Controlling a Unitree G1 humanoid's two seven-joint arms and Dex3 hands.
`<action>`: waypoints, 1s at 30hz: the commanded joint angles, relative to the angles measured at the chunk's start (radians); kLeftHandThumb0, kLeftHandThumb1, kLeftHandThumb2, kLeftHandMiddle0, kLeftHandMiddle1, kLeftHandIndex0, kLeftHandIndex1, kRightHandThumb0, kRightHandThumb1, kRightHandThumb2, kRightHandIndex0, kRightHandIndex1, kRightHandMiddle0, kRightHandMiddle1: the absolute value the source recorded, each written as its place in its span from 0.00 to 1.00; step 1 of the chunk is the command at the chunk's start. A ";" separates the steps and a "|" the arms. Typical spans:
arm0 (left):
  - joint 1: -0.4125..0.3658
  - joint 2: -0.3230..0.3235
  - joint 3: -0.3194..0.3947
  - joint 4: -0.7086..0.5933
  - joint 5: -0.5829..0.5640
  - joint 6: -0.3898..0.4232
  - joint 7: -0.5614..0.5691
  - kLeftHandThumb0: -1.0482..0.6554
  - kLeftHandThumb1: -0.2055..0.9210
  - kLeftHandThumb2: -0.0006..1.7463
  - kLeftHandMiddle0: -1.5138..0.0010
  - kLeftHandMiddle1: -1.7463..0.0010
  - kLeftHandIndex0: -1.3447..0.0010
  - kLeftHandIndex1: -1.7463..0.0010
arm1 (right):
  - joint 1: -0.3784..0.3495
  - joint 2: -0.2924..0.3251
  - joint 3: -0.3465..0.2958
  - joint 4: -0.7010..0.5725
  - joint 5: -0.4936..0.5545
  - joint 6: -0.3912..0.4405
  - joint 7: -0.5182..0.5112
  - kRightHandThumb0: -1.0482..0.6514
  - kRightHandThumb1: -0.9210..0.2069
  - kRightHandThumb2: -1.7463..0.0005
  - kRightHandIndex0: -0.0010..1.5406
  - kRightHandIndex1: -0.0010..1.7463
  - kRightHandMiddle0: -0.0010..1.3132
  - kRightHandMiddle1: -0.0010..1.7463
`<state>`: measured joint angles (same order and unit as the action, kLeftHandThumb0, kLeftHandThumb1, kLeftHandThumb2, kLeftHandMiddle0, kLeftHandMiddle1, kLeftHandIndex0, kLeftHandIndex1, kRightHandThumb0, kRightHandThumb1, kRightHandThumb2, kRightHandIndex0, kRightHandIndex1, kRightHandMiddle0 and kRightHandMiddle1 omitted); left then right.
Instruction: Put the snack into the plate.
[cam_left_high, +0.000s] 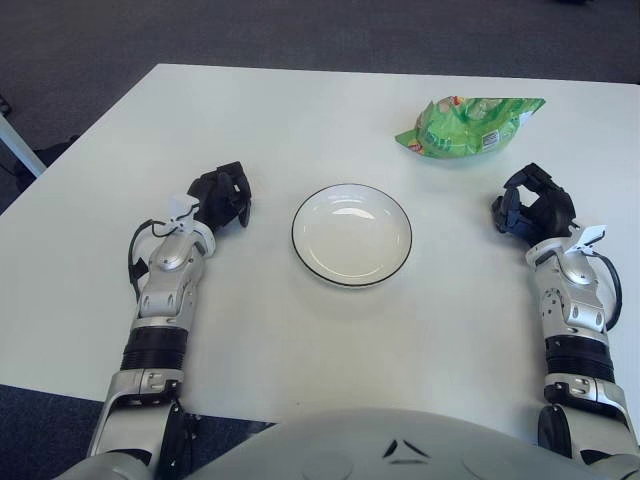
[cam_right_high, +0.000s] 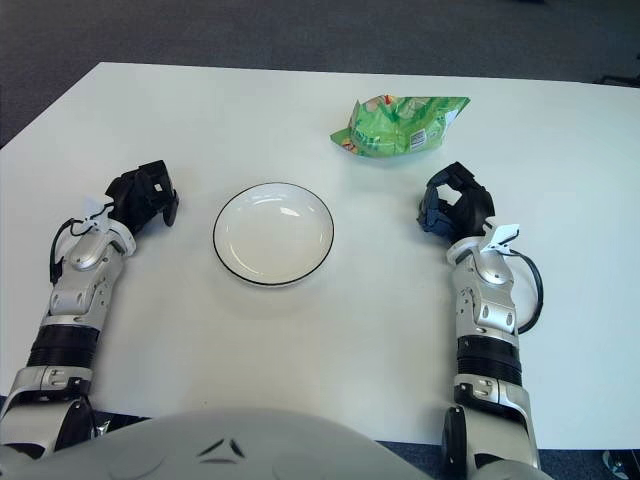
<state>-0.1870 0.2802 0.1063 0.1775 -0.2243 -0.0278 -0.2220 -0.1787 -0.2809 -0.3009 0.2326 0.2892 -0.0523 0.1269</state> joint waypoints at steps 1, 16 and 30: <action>0.041 -0.003 -0.012 0.029 0.019 0.043 -0.020 0.24 1.00 0.58 0.07 0.00 0.24 0.00 | 0.042 0.055 0.008 0.021 0.001 0.010 -0.008 0.34 0.51 0.26 0.88 1.00 0.45 1.00; 0.046 -0.022 -0.016 0.034 0.022 -0.003 -0.030 0.25 1.00 0.57 0.08 0.00 0.27 0.00 | 0.050 0.035 0.011 0.021 -0.035 -0.004 -0.024 0.34 0.51 0.26 0.87 1.00 0.45 1.00; 0.038 -0.037 -0.030 0.078 0.032 -0.066 -0.055 0.25 1.00 0.57 0.11 0.00 0.31 0.00 | 0.065 -0.044 0.001 -0.241 -0.066 0.184 -0.054 0.33 0.53 0.25 0.84 1.00 0.47 1.00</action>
<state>-0.1912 0.2641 0.0954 0.2061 -0.2180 -0.0987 -0.2612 -0.1217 -0.3033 -0.2982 0.0666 0.2379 0.0705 0.0895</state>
